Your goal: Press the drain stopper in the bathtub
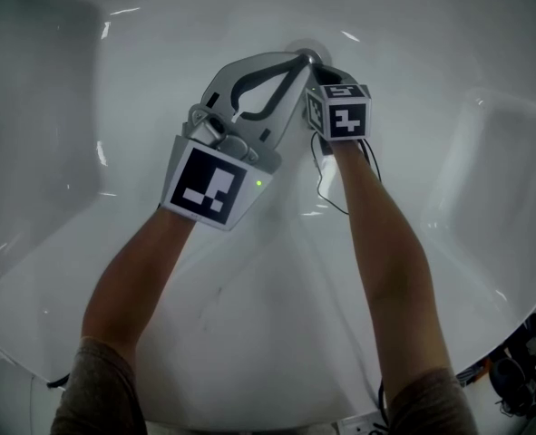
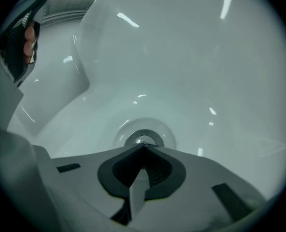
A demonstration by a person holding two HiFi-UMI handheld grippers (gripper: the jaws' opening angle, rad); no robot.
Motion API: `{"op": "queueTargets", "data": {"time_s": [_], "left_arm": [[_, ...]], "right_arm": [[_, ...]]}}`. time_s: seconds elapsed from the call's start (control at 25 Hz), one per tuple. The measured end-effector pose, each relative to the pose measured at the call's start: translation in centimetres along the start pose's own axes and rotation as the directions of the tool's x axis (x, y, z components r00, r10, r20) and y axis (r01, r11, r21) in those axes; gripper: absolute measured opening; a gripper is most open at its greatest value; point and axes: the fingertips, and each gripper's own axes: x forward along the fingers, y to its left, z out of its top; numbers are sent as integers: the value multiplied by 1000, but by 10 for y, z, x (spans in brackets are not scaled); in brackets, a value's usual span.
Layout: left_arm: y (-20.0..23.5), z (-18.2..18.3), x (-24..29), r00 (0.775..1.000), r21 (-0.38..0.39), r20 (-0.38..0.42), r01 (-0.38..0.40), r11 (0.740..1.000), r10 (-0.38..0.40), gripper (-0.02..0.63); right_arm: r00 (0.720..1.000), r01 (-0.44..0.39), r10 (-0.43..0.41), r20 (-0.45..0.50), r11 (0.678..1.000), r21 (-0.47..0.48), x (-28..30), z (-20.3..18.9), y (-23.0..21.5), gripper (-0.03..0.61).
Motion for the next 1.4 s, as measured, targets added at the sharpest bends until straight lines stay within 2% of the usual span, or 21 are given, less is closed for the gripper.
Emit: {"op": "queueTargets", "data": {"time_s": [0.16,0.36,0.48,0.76,1.0,1.2,1.4], "left_arm": [[2,1,1,1000,-8,4,-7,1000,7,2],[0,-6,3,1000,-26,-6,-14,1000,13,2],[-3,-10,2,1000,-37,-26,-11,999,10,2],[-1,-7,-1,999,-36,-38,-17,999,15,2],[-8,-3,1,999,-47,-48,-28,998,26,2],[-14,13,-6,998,-44,-54,-41,998,39,2],[-28,67,-12,997,-30,-53,-50,998,48,2]], "right_arm": [[999,-11,11,-35,1000,-9,0,1,1,-3],[995,19,-29,-99,995,-94,7,0,0,-2],[992,4,-16,-129,996,-89,10,-4,0,-2],[996,3,-8,-86,999,-55,5,-2,0,-2],[996,4,-7,-91,999,-32,-6,-11,-3,-3],[997,-6,5,-76,1000,-7,-31,-6,5,-3],[998,-19,20,-56,1000,10,-86,23,9,-3]]}}
